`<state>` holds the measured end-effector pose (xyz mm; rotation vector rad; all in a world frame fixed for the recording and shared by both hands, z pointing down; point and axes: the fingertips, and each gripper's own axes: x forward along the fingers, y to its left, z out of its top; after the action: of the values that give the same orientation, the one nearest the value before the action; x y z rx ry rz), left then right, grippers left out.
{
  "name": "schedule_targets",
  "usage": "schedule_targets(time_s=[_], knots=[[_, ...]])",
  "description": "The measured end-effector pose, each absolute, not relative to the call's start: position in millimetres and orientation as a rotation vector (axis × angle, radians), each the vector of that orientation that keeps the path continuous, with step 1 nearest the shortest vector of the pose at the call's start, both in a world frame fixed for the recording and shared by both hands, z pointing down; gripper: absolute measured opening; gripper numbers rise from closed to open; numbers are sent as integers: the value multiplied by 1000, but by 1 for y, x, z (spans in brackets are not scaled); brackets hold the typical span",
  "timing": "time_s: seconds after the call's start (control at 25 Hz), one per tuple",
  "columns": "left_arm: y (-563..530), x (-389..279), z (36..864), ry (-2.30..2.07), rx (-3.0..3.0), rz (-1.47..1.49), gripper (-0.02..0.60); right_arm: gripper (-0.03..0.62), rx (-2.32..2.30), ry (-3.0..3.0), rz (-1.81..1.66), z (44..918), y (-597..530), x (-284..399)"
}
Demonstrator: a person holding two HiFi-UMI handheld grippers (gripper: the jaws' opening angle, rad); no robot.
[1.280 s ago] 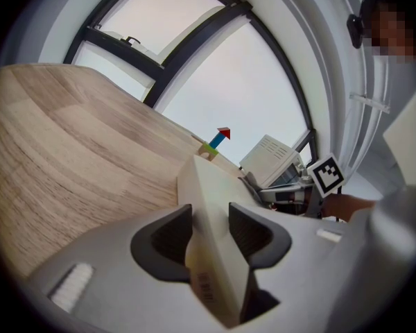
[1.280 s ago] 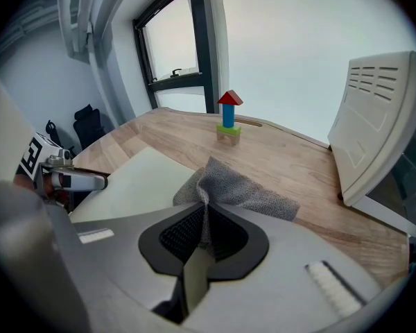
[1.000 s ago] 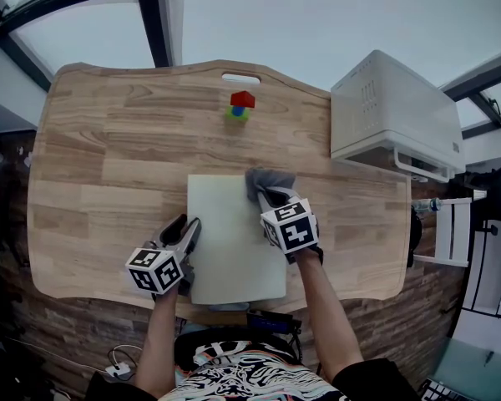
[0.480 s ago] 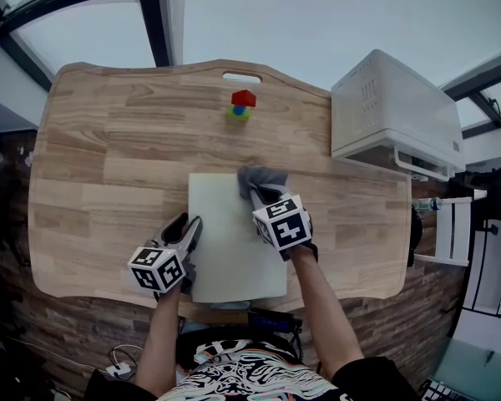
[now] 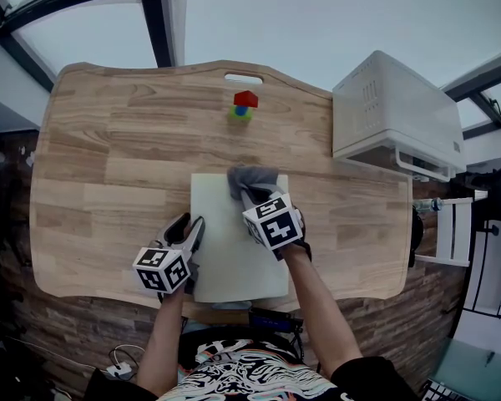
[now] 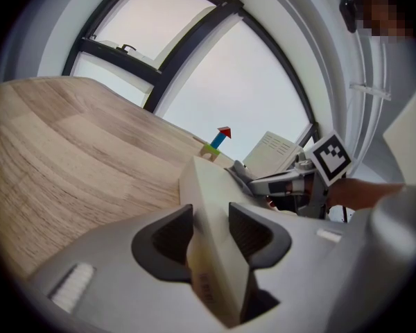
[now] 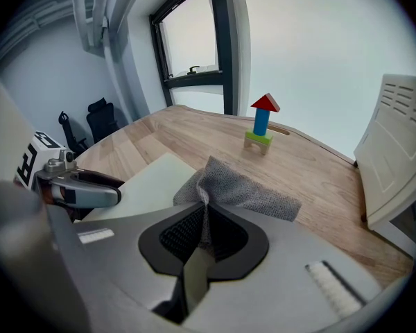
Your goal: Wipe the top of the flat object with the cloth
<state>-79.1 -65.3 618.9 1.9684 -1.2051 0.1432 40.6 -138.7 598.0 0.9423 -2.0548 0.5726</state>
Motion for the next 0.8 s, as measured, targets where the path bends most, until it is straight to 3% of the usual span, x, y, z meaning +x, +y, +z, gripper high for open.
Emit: schedule_targets(time_s=[0.8], knots=[[-66, -79, 620, -1186, 1963, 124, 196, 9, 845, -2102, 568, 598, -134, -5]])
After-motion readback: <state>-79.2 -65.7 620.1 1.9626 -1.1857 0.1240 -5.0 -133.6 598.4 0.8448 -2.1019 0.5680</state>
